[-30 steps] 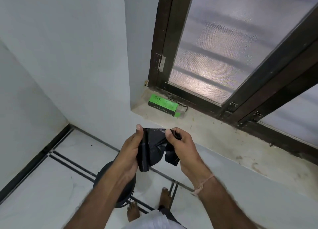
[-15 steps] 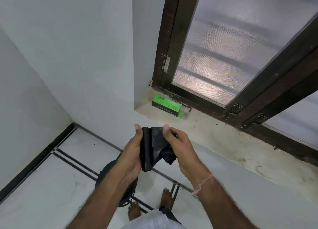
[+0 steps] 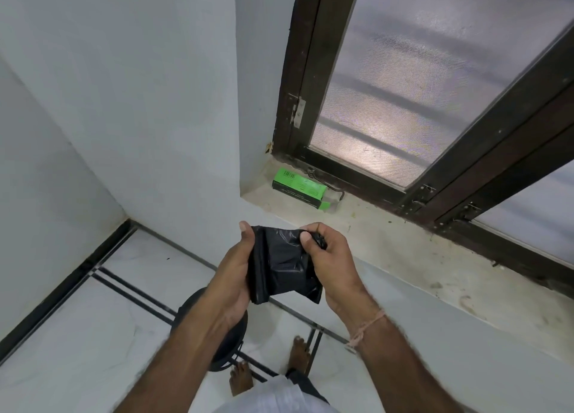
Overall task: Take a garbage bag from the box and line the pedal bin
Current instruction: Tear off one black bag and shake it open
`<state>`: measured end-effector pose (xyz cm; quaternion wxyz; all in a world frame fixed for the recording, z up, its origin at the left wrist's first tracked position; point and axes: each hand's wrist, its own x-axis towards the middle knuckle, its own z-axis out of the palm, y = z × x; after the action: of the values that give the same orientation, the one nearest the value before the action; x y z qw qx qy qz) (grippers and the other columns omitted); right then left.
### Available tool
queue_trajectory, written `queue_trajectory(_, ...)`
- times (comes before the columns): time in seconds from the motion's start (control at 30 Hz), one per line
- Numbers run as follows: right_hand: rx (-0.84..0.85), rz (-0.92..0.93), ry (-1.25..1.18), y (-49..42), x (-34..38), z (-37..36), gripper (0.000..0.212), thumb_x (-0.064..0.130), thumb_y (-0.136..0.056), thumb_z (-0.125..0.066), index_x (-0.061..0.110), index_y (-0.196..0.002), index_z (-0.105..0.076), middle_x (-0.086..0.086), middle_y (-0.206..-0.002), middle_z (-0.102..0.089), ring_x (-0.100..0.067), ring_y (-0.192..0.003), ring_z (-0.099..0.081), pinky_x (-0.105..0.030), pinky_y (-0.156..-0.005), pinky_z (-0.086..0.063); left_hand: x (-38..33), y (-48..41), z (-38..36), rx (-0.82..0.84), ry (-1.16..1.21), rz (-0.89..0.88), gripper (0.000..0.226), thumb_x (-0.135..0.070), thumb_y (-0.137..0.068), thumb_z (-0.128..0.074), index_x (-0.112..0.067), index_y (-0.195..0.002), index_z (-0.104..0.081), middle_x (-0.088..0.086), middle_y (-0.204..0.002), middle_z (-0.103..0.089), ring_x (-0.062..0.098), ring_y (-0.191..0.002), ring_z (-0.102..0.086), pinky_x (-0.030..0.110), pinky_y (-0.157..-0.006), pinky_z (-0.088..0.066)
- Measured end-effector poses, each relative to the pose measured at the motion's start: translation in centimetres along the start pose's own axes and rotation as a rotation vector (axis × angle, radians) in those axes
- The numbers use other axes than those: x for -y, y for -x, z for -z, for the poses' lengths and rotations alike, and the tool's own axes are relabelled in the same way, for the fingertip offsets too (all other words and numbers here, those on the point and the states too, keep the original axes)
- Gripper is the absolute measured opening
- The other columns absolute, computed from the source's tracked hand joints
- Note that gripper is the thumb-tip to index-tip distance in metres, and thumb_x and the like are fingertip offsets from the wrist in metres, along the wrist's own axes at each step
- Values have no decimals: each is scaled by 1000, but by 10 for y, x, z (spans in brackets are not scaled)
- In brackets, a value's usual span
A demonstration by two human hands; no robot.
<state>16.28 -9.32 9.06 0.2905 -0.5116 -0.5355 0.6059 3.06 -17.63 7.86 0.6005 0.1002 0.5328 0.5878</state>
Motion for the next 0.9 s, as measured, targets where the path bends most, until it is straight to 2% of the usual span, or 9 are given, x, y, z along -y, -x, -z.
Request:
queue_trajectory(0.13,26,-31,-63,2,3,-3,26,13,-108,-49,0,-101,-70,-7,-86,-72,-17,-79,-66,-28,-71,-58,-1,0,2,18,2,10,77,-69,-100,-33,-9,-129,-71,18,-125,-74,36,-119,-70,58,-111,-47)
queue_trajectory(0.23,95,-47,-138,6,8,-1,32,28,-103,-61,-1,-102,-74,-8,-88,-76,-16,-80,-73,-27,-73,-61,-2,0,4,24,-1,5,75,-69,-100,-34,-11,-129,-72,19,-126,-74,36,-120,-70,57,-111,-47)
queue_trajectory(0.33,148,-32,-130,9,11,-2,27,19,-92,-76,-6,-99,-73,-11,-83,-75,-17,-73,-72,-25,-67,-59,-3,2,2,23,2,7,75,-66,-102,-31,-8,-128,-71,20,-123,-75,36,-116,-72,53,-108,-50)
queue_trajectory(0.4,130,-35,-112,10,9,-3,23,14,-91,-77,-8,-90,-70,-12,-76,-69,-20,-68,-66,-25,-61,-56,-2,3,2,15,1,4,76,-66,-101,-30,-7,-126,-71,20,-122,-75,35,-115,-72,50,-105,-52)
queue_trajectory(0.47,117,-35,-86,9,6,-3,21,14,-94,-74,3,-77,-67,-4,-68,-64,-17,-64,-60,-25,-59,-53,-1,2,3,5,5,-3,77,-68,-101,-29,-9,-125,-72,18,-122,-76,32,-115,-73,49,-105,-52)
queue_trajectory(0.57,84,-45,-78,7,1,-3,26,11,-97,-70,13,-72,-62,0,-65,-60,-19,-67,-58,-31,-65,-52,-1,3,4,5,-11,-17,79,-70,-100,-27,-11,-123,-74,15,-122,-76,30,-115,-73,48,-105,-51)
queue_trajectory(0.7,71,0,-24,5,0,-3,15,7,-101,-62,7,-88,-68,-6,-79,-69,-21,-79,-64,-47,-80,-60,1,4,5,-1,-29,-42,77,-70,-99,-28,-14,-118,-77,13,-110,-79,30,-103,-75,45,-92,-55)
queue_trajectory(0.8,95,25,-21,7,4,-6,18,9,-105,-55,5,-100,-72,-4,-84,-75,-15,-79,-70,-35,-76,-62,2,3,6,9,-52,-55,69,-69,-100,-36,-18,-114,-79,17,-104,-73,32,-91,-65,39,-73,-51)
queue_trajectory(0.9,117,24,-68,12,8,-8,21,20,-102,-62,3,-99,-74,-10,-80,-75,-18,-70,-68,-25,-62,-55,2,6,4,41,-44,-53,62,-61,-104,-36,-17,-117,-78,19,-117,-76,33,-97,-71,43,-80,-54)
